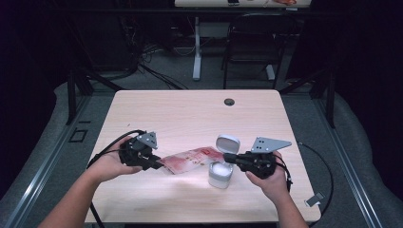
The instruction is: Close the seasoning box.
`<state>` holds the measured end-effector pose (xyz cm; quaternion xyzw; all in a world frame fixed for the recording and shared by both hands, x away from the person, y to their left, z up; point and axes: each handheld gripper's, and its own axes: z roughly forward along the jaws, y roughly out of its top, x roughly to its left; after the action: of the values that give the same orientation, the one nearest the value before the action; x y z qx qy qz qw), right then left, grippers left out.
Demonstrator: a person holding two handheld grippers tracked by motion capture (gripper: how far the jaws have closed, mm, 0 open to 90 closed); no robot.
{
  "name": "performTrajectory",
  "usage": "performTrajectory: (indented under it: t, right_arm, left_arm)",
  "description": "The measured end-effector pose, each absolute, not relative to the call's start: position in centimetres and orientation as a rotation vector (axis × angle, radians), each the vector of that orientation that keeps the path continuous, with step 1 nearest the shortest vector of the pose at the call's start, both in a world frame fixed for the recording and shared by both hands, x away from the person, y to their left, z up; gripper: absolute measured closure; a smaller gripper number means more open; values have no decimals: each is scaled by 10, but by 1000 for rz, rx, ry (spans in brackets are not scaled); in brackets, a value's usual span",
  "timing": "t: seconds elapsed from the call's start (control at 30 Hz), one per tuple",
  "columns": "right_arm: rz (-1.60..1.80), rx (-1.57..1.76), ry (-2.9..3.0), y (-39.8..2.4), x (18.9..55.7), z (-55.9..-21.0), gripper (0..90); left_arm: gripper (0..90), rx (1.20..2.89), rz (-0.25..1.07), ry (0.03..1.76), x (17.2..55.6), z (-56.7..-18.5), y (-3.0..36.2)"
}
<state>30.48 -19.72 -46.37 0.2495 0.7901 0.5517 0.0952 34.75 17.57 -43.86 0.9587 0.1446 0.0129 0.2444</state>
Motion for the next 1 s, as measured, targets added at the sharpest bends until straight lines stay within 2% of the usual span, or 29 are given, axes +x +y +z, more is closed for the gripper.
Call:
performTrajectory:
  t: [1.0]
  right_arm:
    - [1586,702,2371,-168,321,-444,900]
  left_arm:
    - [773,2582,71,475,349,-451,199]
